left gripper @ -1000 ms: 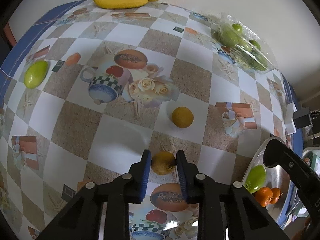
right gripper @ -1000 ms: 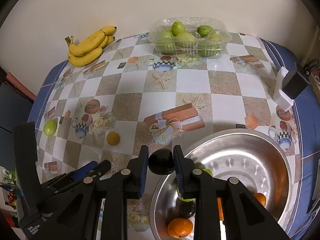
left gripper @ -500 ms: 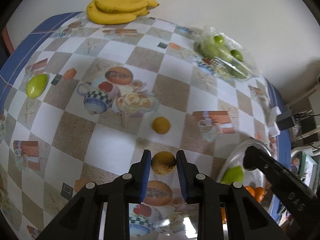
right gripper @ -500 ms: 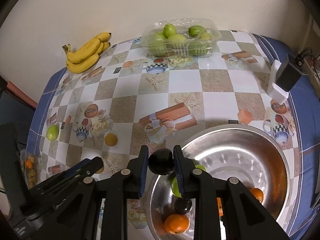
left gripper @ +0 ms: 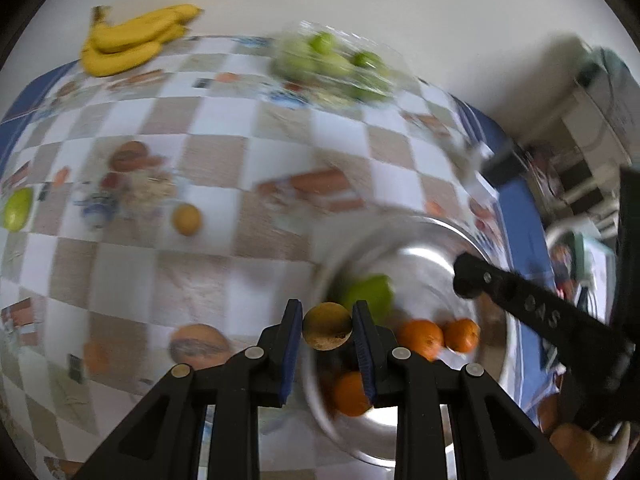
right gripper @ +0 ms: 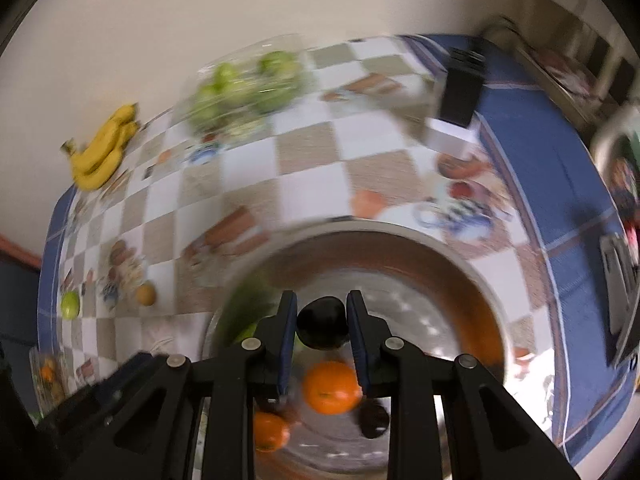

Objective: Organize fruits
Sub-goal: 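Carry the plum and apricot over the steel bowl with both grippers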

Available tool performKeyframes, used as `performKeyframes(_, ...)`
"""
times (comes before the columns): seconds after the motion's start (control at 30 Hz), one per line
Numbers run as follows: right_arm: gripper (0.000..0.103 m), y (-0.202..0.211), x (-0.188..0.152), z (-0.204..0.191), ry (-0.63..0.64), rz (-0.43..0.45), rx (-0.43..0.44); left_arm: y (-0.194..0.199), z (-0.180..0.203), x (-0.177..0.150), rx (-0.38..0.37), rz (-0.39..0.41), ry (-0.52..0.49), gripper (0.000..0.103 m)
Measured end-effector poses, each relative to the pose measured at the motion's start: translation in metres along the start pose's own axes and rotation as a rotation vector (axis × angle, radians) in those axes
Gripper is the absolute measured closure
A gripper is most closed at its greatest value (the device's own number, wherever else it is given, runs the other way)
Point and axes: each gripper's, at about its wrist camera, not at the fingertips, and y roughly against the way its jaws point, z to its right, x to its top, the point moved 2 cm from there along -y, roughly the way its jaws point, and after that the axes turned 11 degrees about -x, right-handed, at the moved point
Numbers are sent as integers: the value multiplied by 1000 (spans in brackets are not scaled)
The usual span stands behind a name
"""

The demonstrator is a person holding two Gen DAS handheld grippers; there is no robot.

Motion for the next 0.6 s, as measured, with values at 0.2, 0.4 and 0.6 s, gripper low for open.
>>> performKeyframes(0.2,76,-1,-1,25,-50,-7,-20,-15,26,-10,-23,-43,-62,75)
performKeyframes(0.4,76,-13,-5,25,-36,-40,-24,-31,34,-15,-17,-79,-84,75)
performKeyframes(0.6,76,-26,-10,25,-34,-77,-39,-36,33,-18,-11,-99,-74,75)
